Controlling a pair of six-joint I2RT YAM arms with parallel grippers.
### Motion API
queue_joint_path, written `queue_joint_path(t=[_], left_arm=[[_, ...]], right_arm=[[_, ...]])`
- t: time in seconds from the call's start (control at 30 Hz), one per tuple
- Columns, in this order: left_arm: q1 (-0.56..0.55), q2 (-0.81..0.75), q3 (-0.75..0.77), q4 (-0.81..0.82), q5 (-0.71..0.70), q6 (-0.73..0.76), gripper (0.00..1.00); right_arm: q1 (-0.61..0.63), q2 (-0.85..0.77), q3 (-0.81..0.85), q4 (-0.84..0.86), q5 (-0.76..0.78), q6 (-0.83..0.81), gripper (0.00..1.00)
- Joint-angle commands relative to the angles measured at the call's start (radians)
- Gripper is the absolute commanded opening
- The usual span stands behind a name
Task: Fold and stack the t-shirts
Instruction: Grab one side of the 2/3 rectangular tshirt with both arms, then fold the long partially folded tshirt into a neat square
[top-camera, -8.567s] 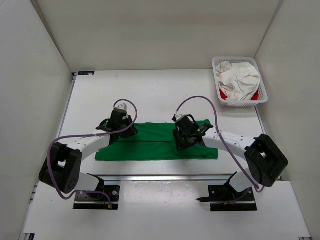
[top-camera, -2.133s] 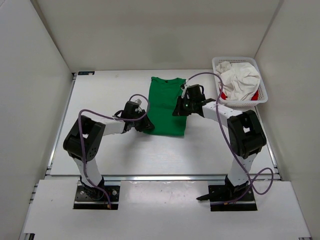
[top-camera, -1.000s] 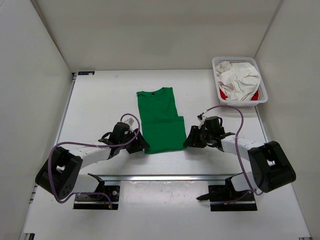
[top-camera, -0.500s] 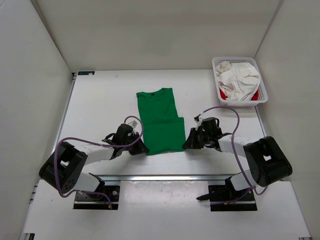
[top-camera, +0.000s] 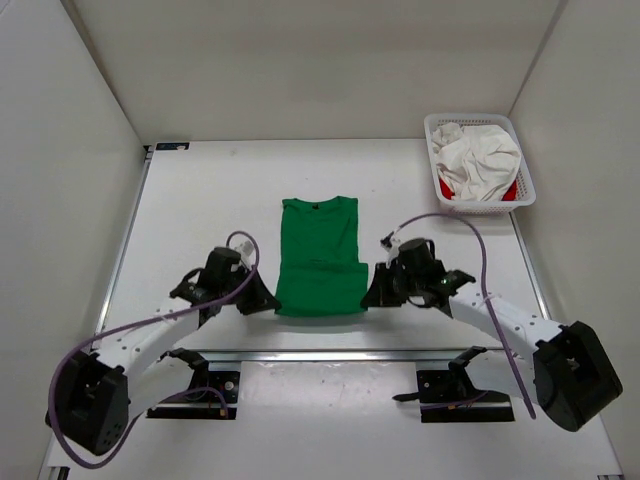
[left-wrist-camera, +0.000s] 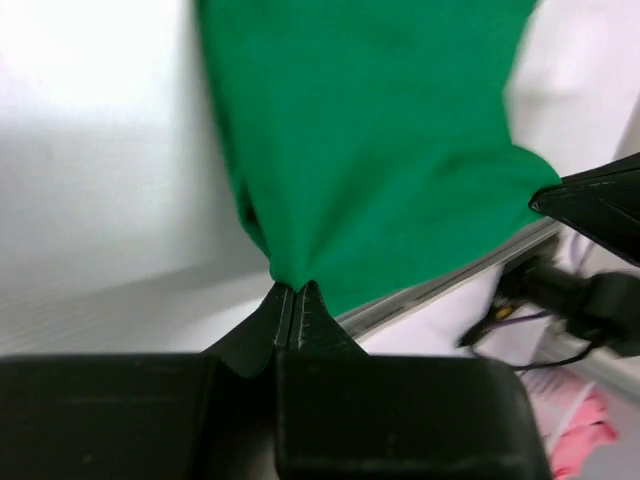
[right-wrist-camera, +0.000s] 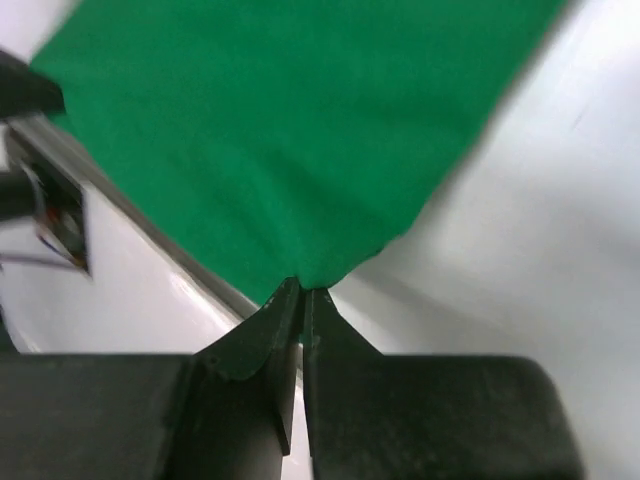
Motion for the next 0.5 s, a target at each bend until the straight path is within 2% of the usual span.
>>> queue_joint_path(t=[0.0, 0.03, 0.07, 0.13, 0.27, 0.47], left_arm=[[0.084, 0.025, 0.189, -0.060, 0.055, 0.039, 0.00], [0.098, 0.072, 0.273, -0.067, 0.052, 0.050, 0.00], [0.097, 0.181, 0.450, -0.048, 0.058, 0.054, 0.00], [0.095, 0.275, 0.568, -0.064, -0.029, 0.083, 0.00], [0.170, 0.494, 0.723, 0.020, 0.015, 0.047, 0.00], [0.242, 0.755, 0.921, 0.020, -0.069, 0.056, 0.00]], right_arm=[[-0.079, 0.020, 0.184, -0.051, 0.026, -0.044, 0.00], [-0.113, 0.045, 0.266, -0.058, 0.026, -0.064, 0.00], [-0.168, 0.141, 0.427, -0.051, 0.020, -0.111, 0.00], [-0.211, 0.272, 0.555, -0.058, 0.011, -0.147, 0.00], [-0.302, 0.510, 0.839, -0.104, -0.032, -0.173, 0.00], [-0.354, 0.818, 1.098, -0.106, -0.097, -0.162, 0.00]])
